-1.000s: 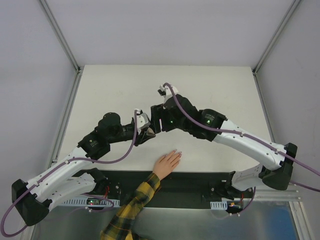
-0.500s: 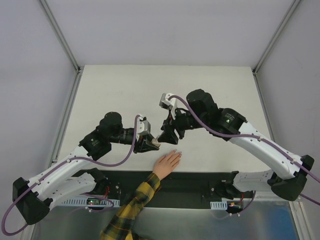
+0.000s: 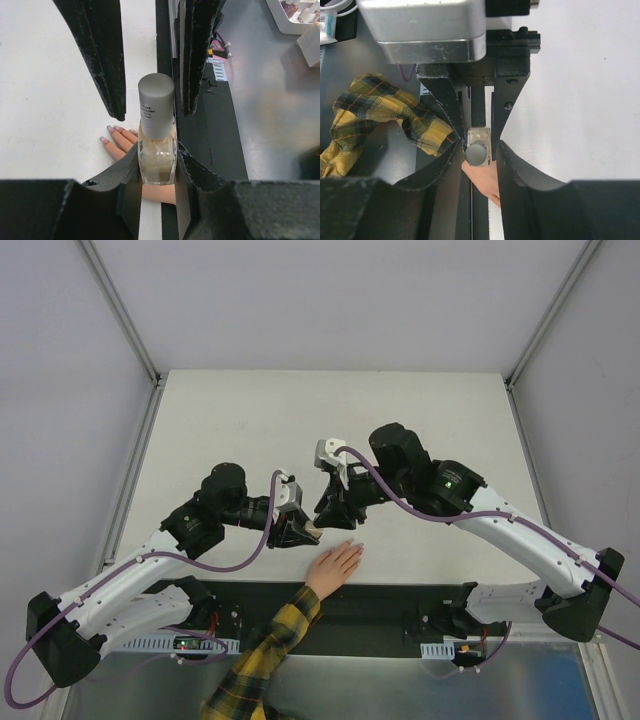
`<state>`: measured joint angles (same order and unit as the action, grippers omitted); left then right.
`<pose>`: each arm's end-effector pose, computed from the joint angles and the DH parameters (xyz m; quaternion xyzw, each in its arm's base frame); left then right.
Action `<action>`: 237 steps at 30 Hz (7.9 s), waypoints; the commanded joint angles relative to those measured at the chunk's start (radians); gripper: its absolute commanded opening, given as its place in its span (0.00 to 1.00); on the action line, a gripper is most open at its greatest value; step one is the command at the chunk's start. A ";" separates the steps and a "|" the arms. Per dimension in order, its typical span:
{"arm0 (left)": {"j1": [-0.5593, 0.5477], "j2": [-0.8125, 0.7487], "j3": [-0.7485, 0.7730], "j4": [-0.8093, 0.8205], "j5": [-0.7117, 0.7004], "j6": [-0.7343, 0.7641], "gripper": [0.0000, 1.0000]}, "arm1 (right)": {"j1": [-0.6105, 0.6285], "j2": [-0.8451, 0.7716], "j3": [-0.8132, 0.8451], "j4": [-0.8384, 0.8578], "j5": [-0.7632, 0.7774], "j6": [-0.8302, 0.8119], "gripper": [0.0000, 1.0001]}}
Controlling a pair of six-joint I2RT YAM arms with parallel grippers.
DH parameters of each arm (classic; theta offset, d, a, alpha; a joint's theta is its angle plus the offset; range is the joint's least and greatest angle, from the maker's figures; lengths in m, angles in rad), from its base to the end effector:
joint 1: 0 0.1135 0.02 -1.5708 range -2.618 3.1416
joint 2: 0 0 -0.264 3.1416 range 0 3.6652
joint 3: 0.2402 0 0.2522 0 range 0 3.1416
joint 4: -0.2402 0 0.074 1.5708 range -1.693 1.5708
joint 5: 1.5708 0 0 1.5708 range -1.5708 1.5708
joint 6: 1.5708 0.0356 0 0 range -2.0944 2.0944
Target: Paint the nails
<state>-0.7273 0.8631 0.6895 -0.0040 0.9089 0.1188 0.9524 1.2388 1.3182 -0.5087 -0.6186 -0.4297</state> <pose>0.1265 -0.1502 0.3139 0.5398 0.5128 -0.4939 0.4491 0.1380 0.2296 0.3994 -0.6376 0.5129 0.3804 0.4310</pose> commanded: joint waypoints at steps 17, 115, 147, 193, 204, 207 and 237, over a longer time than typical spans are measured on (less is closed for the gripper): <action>-0.006 -0.038 0.028 0.056 -0.201 0.007 0.00 | 0.005 0.019 -0.008 0.035 -0.103 0.008 0.01; -0.014 -0.130 -0.005 0.076 -0.550 0.051 0.00 | 0.319 -0.042 -0.008 0.098 1.064 0.519 0.49; -0.014 -0.042 0.022 0.078 -0.070 -0.001 0.00 | 0.117 -0.016 0.032 0.013 0.250 0.082 0.36; -0.015 -0.124 -0.005 0.078 -0.467 0.056 0.00 | 0.215 -0.071 -0.017 0.071 0.760 0.468 0.68; -0.015 -0.084 0.002 0.078 -0.295 0.039 0.00 | 0.169 -0.036 -0.008 0.107 0.510 0.321 0.45; -0.015 -0.079 0.004 0.078 -0.266 0.036 0.00 | 0.166 -0.039 -0.010 0.101 0.510 0.302 0.38; -0.017 -0.133 -0.027 0.102 -0.650 0.042 0.00 | 0.464 0.170 0.109 -0.066 1.588 0.836 0.00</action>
<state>-0.7586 0.7597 0.6510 -0.0090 0.4103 0.1844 1.3556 1.3315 1.3243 -0.4011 0.5995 0.1993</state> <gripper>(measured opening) 0.251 0.163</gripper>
